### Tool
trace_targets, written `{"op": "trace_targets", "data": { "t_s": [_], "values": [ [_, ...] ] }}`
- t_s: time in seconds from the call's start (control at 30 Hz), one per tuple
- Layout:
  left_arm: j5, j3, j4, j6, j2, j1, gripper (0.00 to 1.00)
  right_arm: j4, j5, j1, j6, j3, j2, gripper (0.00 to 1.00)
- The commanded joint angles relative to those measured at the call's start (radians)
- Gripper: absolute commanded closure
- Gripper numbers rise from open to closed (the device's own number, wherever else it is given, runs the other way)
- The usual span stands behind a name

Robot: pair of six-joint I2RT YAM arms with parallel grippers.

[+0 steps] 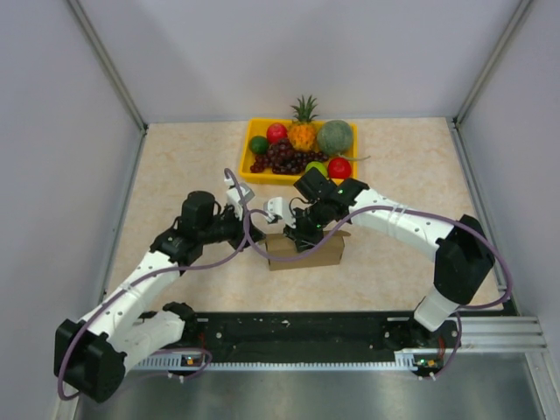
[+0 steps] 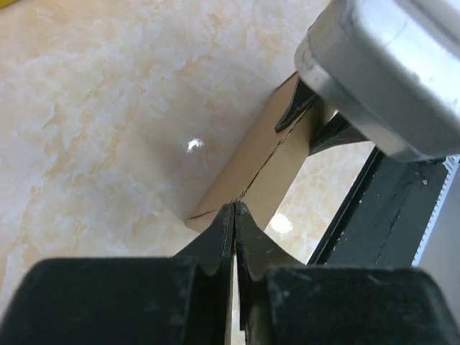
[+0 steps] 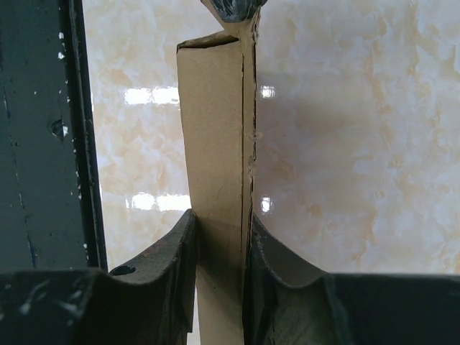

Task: Fold the paper box

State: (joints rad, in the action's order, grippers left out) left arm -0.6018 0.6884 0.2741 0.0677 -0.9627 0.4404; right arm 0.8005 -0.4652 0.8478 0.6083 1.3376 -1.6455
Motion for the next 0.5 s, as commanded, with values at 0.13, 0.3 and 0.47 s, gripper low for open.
{"op": "trace_targets", "data": {
  "t_s": [0.13, 0.3, 0.47],
  "values": [
    [0.173, -0.076, -0.145, 0.319, 0.076, 0.058, 1.00, -0.081, -0.059, 0.004, -0.131, -0.055, -0.016, 0.80],
    [0.295, -0.122, -0.246, 0.461, 0.125, 0.130, 1.00, -0.158, -0.066, 0.008, -0.188, -0.117, 0.012, 0.79],
    [0.519, -0.089, -0.177, 0.500, 0.108, 0.230, 1.00, -0.214, -0.038, 0.019, -0.238, -0.140, 0.029, 0.76]
  ]
}}
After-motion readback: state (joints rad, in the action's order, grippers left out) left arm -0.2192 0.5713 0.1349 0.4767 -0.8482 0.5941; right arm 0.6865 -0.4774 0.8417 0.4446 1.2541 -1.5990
